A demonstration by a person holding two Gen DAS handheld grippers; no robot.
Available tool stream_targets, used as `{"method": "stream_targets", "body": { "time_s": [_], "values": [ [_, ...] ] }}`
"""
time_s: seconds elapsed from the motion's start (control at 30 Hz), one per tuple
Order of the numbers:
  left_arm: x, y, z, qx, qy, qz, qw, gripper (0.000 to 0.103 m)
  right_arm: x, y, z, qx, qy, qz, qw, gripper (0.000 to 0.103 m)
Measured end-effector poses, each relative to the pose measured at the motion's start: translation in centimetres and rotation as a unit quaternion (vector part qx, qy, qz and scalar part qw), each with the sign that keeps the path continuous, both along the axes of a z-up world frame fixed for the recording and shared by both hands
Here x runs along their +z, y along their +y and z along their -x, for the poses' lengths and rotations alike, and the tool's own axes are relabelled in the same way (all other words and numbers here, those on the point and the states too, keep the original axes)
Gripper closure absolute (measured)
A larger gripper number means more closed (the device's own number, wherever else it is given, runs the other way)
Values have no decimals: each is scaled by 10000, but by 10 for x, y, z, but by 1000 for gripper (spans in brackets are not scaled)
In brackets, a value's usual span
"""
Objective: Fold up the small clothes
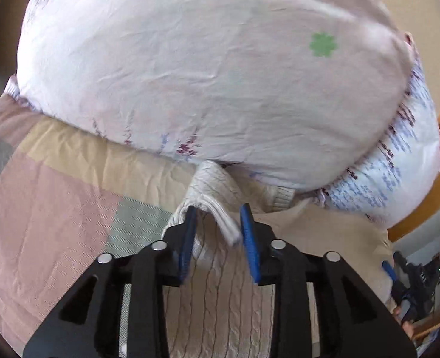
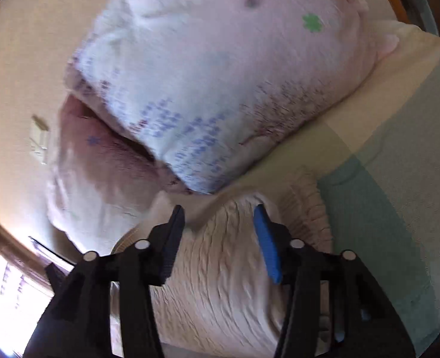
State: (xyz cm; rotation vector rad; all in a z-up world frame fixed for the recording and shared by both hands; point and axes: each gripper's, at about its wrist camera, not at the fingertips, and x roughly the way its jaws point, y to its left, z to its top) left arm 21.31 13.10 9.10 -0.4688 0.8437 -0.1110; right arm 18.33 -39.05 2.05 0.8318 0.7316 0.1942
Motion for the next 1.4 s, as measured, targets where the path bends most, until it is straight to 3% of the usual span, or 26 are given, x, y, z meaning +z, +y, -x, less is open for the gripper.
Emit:
{"method": "stream_targets", "body": {
  "time_s": [0.03,0.1,0.17,0.23,0.3,0.37,0.43,0.47,0.5,0.53,0.6,0.63,0.67,0.77,0.87,0.93,1.0,1.03,1.1,1.13,1.17,1.27,1.3,1.33,1.37,1.4],
  "values": [
    [4,7,5,3,-111,104,9999,49,-6,-3,4,77,-142,-21,9999,46],
    [13,16,20,-94,-418,16,9991,25,-10,-5,16,-59,-407,266,9988,25],
    [12,20,24,-268,-338,-96,9990,25,-13,-6,9,-16,-216,155,9996,24],
    [0,24,22,-435,-46,104,9990,31,-11,-4,7,144,-328,4,9994,24],
    [-15,24,14,-502,324,216,9980,37,-8,3,7,216,-361,212,9989,24],
    [-26,21,7,-413,543,-29,9977,42,-3,6,7,276,-431,243,9984,24],
    [-40,17,1,-366,688,-14,9970,44,-3,7,6,333,-432,197,9983,24],
    [-40,15,2,-305,526,-14,9981,44,-4,7,5,355,-410,149,9984,24],
    [-41,11,1,-398,517,120,9978,44,-6,6,5,389,-385,103,9984,24],
    [-42,7,1,-477,470,319,9972,55,-7,6,3,420,-352,57,9985,24],
    [-49,-1,-2,-614,622,1004,9911,65,-8,6,2,466,-300,9,9985,24],
    [-50,-3,-2,-520,621,1117,9904,78,-8,5,4,483,-294,5,9984,24],
    [-51,-6,-3,-506,675,1254,9885,82,-7,4,4,488,-297,2,9984,24],
    [-29,-11,5,-493,509,2067,9758,86,0,-5,11,383,-437,-21,9983,24],
    [23,-53,10,-960,3,2299,9685,87,12,-20,17,138,-619,-11,9980,24],
    [47,-101,5,-1394,-199,2572,9560,87,19,-29,22,-89,-703,172,9973,24],
    [46,-162,-10,-1880,-99,3103,9318,86,20,-39,24,-286,-697,293,9967,24],
    [36,-192,-21,-2129,132,3531,9109,86,19,-45,24,-332,-668,264,9969,24],
    [5,-248,-37,-2626,927,4464,8504,85,13,-60,21,-376,-512,186,9978,24],
    [-5,-266,-39,-2734,1169,4655,8336,85,10,-67,20,-393,-433,186,9981,24],
    [-6,-273,-36,-2788,1136,4597,8355,85,9,-73,20,-392,-384,190,9983,24],
    [13,-252,-18,-2785,482,3833,8793,85,7,-85,18,-229,-333,80,9992,18],
    [21,-236,-11,-2626,235,3440,9012,73,5,-87,16,-110,-311,-46,9994,13],
    [28,-227,-7,-2447,33,2940,9239,48,3,-87,12,22,-256,-175,9995,12],
    [34,-217,-2,-2224,-100,2308,9472,39,0,-84,6,183,-99,-264,9994,11],
    [36,-206,1,-2009,-167,1671,9651,33,-6,-80,0,364,75,-332,9988,11]
  ]
}}
